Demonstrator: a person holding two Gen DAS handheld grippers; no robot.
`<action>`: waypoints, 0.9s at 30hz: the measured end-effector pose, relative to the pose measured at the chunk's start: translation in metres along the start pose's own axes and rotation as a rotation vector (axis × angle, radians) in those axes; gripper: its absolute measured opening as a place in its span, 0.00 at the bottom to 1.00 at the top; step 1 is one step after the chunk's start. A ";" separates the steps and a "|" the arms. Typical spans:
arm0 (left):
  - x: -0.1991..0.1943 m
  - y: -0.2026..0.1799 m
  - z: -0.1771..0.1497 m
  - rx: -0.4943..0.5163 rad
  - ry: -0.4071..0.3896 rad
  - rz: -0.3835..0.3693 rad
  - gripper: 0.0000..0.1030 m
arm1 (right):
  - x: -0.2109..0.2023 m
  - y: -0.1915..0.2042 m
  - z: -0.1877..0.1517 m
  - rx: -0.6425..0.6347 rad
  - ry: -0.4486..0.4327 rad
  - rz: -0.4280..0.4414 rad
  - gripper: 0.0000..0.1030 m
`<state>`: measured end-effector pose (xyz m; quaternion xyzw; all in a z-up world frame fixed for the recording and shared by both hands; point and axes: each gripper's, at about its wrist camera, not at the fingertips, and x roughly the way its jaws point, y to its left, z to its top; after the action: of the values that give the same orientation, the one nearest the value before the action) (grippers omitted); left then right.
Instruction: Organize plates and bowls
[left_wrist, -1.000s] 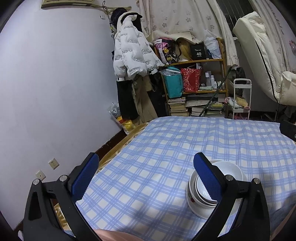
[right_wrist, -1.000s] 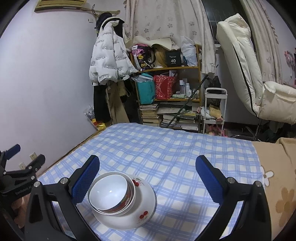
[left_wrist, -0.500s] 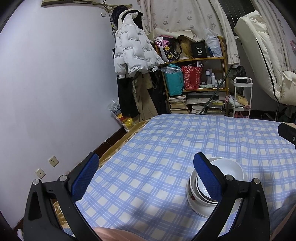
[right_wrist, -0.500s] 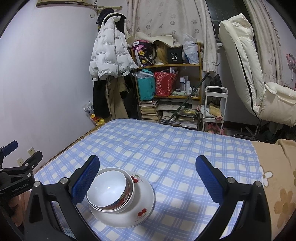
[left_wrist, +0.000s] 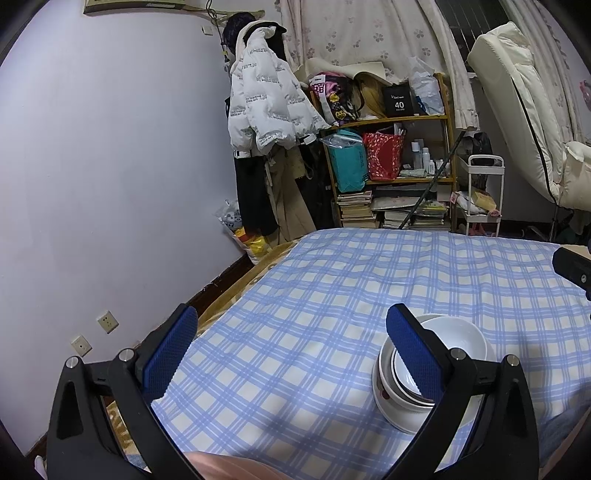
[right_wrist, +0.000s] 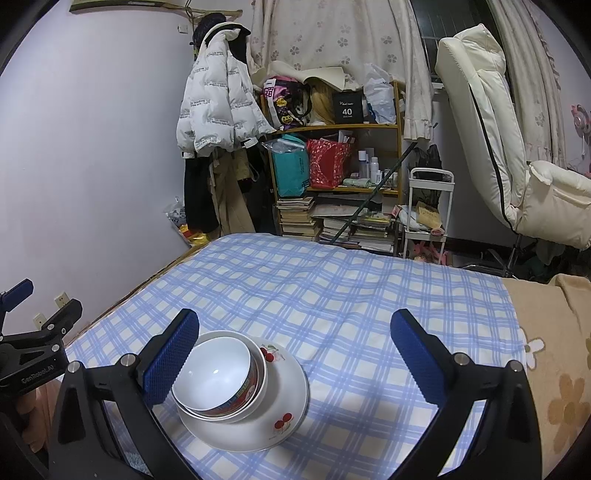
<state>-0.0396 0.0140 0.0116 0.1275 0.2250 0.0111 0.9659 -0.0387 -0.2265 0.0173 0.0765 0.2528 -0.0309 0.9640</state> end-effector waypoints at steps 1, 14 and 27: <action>-0.001 -0.001 0.000 0.001 -0.003 0.001 0.98 | 0.000 0.000 0.000 0.000 0.000 -0.001 1.00; -0.004 -0.001 0.001 0.004 -0.006 -0.003 0.98 | 0.000 -0.001 0.001 -0.003 0.001 0.001 1.00; -0.004 -0.001 0.002 0.009 -0.005 -0.001 0.98 | 0.000 -0.005 -0.006 -0.005 0.007 -0.002 1.00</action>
<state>-0.0427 0.0124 0.0150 0.1317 0.2229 0.0092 0.9659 -0.0422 -0.2306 0.0121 0.0737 0.2562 -0.0310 0.9633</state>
